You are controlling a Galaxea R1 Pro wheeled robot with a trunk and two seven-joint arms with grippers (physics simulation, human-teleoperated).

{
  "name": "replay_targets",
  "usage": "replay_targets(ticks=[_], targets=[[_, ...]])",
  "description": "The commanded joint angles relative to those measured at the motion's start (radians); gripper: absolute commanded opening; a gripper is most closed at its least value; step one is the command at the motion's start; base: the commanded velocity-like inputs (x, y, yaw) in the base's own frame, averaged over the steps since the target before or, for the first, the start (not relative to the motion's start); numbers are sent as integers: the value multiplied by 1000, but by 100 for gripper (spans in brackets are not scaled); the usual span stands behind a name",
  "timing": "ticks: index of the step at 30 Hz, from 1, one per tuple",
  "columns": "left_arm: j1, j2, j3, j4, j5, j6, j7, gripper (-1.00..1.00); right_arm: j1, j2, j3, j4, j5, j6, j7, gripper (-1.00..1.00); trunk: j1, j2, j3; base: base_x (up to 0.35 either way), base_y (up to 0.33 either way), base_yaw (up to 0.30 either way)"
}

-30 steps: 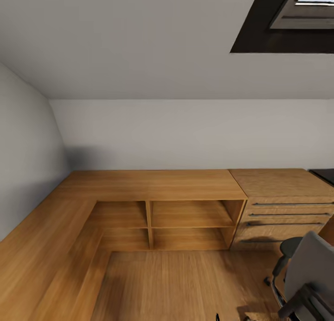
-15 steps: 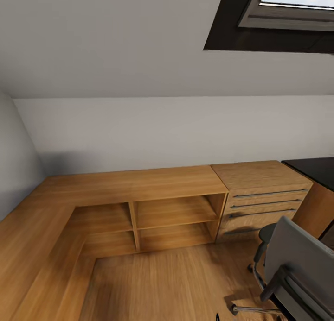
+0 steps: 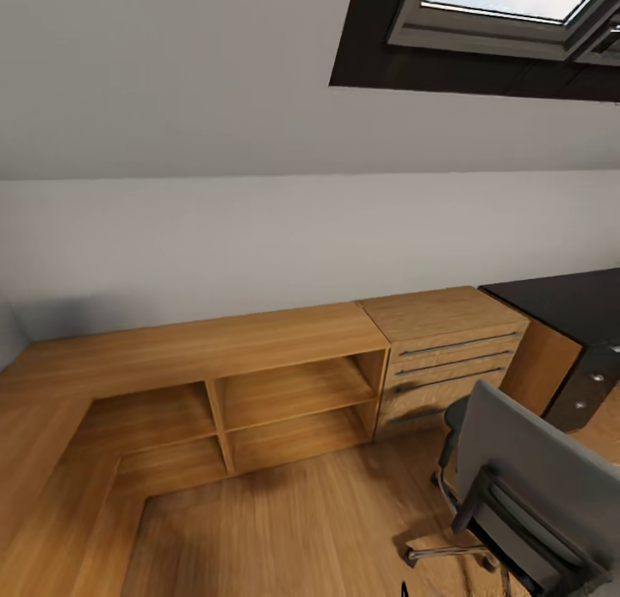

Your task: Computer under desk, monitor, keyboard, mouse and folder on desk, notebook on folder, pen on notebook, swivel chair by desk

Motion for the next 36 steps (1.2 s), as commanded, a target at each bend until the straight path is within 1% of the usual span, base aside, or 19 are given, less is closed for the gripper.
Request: replay_targets(ticks=[1,7,11,17,26,30,36], targets=[[-1,0,8,0,-8,-4,-5,100,-1,0,9,1,-1,-2,-9,100,4,-8,-4,0,0,-259],[-1,2,5,26,-9,-4,-5,100,-1,-1,9,2,-1,-2,-9,100,27,-50,-23,0,0,-260],[-1,3,-9,43,-11,-5,-5,100,-1,-1,9,2,-1,-2,-9,100,42,-78,-36,0,0,-260],[-1,3,-21,50,-11,-6,-4,100,-1,-1,9,1,-1,-3,-9,100,65,-120,-55,0,0,-261],[-1,3,-24,54,-9,-7,-4,100,-1,-1,9,0,0,-3,-9,100,100,-183,-83,0,0,-261],[-1,3,-23,54,-9,-24,-4,100,-1,-1,9,0,0,-3,-9,100,115,-211,-95,0,0,-261],[-1,4,-21,54,-7,-77,-4,100,-2,-1,9,0,1,-3,-9,100,138,-253,-114,0,0,-260]])
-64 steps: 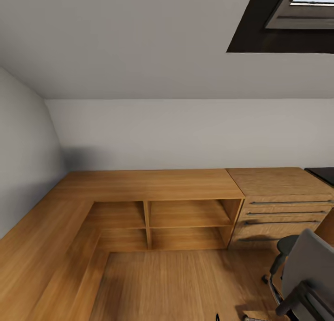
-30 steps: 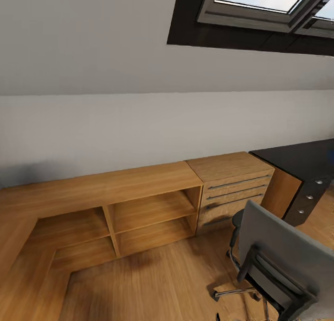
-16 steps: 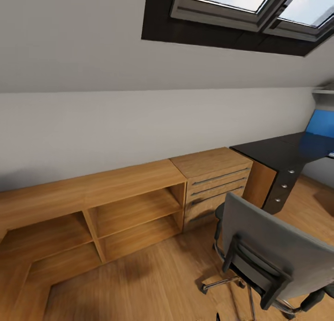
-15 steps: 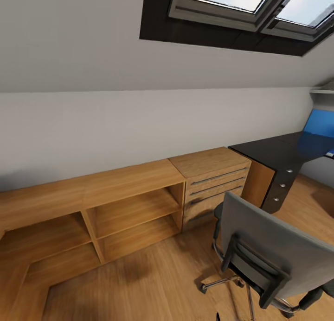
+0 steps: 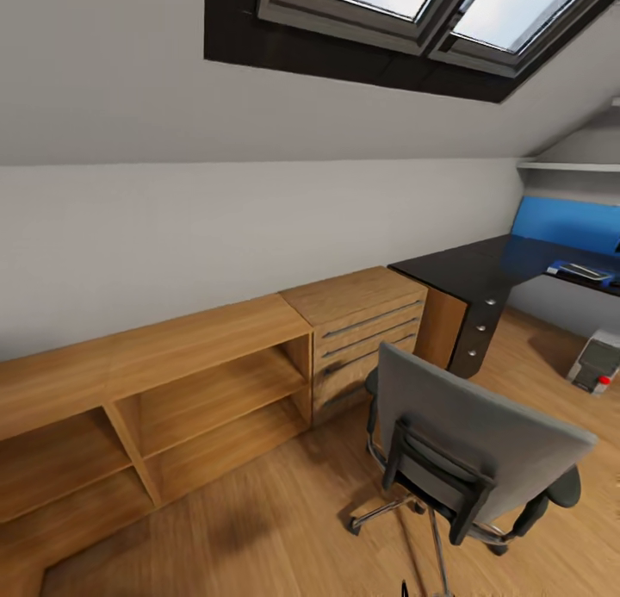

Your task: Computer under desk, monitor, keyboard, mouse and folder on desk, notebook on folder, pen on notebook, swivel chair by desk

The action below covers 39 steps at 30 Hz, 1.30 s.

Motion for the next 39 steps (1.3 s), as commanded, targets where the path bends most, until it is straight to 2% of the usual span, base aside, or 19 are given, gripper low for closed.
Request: replay_targets(ticks=[1,11,30,39], targets=[[-1,-1,9,-1,-7,-11,-5,100,-1,0,8,0,-2,-2,-9,100,4,-8,-4,0,0,-259],[-1,0,12,-1,-5,-41,-5,100,-1,0,8,0,-1,-2,-9,100,42,-78,-36,0,0,-259],[-1,0,12,-1,-4,-42,-5,100,-1,2,8,0,-1,-31,-9,100,115,-211,-97,0,0,-264],[-1,0,13,-1,-4,-43,-4,100,-1,3,8,0,-1,-32,-9,100,150,-274,-136,0,0,-105]])
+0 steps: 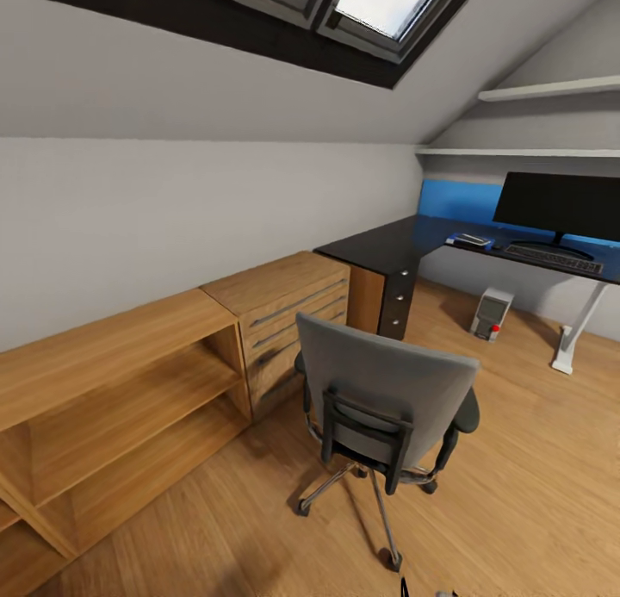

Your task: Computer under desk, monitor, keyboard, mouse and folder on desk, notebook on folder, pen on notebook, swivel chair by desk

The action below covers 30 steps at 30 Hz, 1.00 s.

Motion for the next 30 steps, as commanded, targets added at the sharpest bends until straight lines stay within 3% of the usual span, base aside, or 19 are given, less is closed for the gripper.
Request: replay_targets(ticks=[1,21,27,30], targets=[[-1,0,9,0,-7,-3,-5,100,-1,0,8,0,-2,-2,-9,100,4,-8,-6,0,0,-25],[-1,2,10,0,-5,-3,-3,100,0,-1,8,0,-2,-4,-10,100,81,-148,-99,0,0,-4],[-1,2,10,0,-5,-3,-3,100,0,1,9,0,-2,-6,-10,100,104,-190,-121,0,0,0],[-1,2,10,0,-5,-3,-3,100,0,1,9,0,-2,-6,-10,100,104,-190,-121,0,0,0]])
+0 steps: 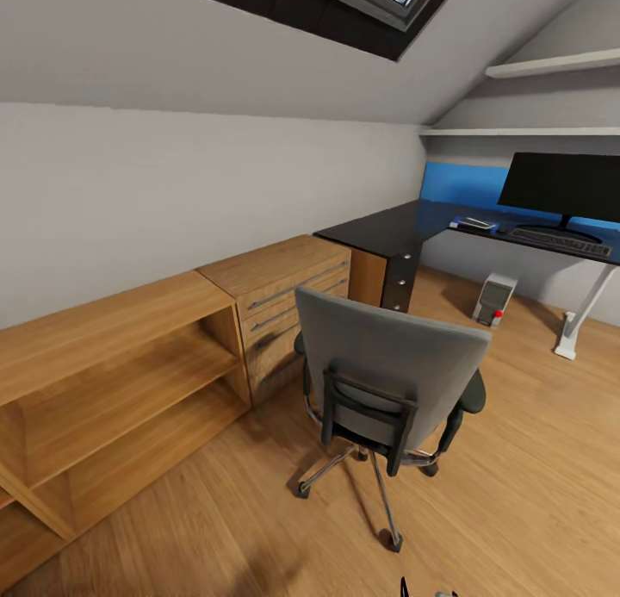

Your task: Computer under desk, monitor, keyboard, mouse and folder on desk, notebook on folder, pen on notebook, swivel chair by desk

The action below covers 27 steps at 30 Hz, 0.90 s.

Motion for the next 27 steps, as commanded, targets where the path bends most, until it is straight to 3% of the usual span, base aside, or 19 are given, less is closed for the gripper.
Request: replay_targets(ticks=[1,9,27], targets=[[-1,-1,9,0,-7,-3,-5,100,-1,0,9,0,-2,-2,-9,100,0,0,-1,0,0,-9],[-1,-1,8,0,-7,-4,-6,100,-1,3,9,0,-2,-4,-9,100,0,0,-1,0,0,-147],[-1,12,6,0,-9,-6,-8,100,-1,2,9,0,-2,-4,-9,100,0,0,-1,0,0,-249]])
